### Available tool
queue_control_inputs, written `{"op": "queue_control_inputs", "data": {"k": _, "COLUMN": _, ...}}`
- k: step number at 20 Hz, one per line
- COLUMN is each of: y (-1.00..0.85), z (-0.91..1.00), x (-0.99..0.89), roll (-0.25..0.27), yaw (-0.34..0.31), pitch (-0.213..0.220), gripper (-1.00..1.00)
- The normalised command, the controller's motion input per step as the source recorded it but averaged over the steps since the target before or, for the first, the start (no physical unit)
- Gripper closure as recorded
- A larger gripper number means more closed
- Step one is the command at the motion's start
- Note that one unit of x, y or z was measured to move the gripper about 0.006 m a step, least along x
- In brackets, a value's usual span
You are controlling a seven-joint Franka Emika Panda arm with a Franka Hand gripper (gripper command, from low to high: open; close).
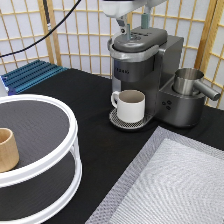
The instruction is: Make coffee
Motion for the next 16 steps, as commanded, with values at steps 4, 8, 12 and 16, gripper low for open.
{"op": "queue_control_inputs", "data": {"k": 4, "y": -0.15, "z": -0.11, "x": -0.82, "roll": 0.000, "yaw": 0.078, "pitch": -0.200, "gripper": -1.00}}
{"op": "queue_control_inputs", "data": {"k": 8, "y": -0.21, "z": -0.29, "x": -0.67, "roll": 0.000, "yaw": 0.022, "pitch": -0.110, "gripper": -1.00}}
{"op": "queue_control_inputs", "data": {"k": 12, "y": 0.04, "z": -0.37, "x": -0.48, "roll": -0.018, "yaw": 0.031, "pitch": -0.053, "gripper": -1.00}}
{"op": "queue_control_inputs", "data": {"k": 16, "y": 0.19, "z": -0.30, "x": -0.42, "roll": -0.042, "yaw": 0.077, "pitch": -0.029, "gripper": -1.00}}
